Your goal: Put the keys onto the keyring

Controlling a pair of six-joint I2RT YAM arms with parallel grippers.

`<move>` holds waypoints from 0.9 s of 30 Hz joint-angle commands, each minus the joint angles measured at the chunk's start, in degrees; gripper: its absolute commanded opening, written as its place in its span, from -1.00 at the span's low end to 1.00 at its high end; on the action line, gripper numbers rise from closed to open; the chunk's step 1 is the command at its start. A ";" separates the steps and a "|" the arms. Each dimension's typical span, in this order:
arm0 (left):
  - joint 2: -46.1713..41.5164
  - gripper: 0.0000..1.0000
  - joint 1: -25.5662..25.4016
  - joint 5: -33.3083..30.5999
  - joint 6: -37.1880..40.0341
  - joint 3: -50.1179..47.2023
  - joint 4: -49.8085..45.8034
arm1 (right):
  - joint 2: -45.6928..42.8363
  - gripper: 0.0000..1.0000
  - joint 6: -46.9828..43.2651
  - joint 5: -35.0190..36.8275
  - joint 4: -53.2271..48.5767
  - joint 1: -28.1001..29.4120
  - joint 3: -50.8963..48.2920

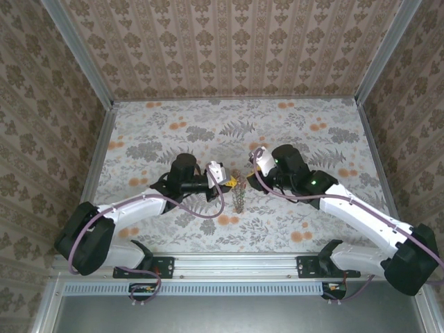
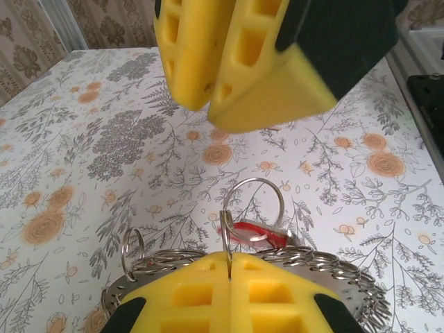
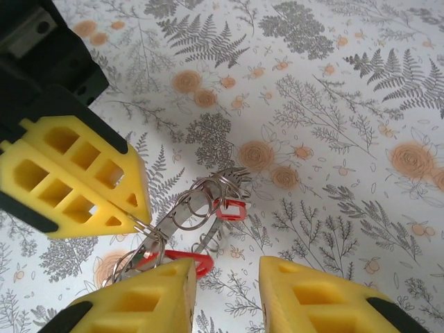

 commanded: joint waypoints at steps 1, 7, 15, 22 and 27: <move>-0.10 -1.00 0.80 5.08 1.34 1.29 0.02 | -2.34 -0.36 -2.07 -3.38 0.67 -0.82 -1.63; 0.04 -1.00 1.48 7.54 1.48 2.06 -1.36 | -2.88 -0.25 -3.32 -8.09 1.03 -0.96 -1.66; -0.30 -1.00 1.74 9.14 2.51 3.41 -5.21 | -2.93 -0.21 -3.22 -17.51 6.44 -0.70 -2.23; -0.39 -1.00 1.69 8.81 2.55 3.69 -5.47 | 2.51 -0.01 -1.62 -20.61 2.90 -0.18 1.28; -0.48 -1.00 1.69 8.91 2.38 3.62 -5.32 | 3.11 -0.10 -7.61 -19.87 5.50 0.18 -1.69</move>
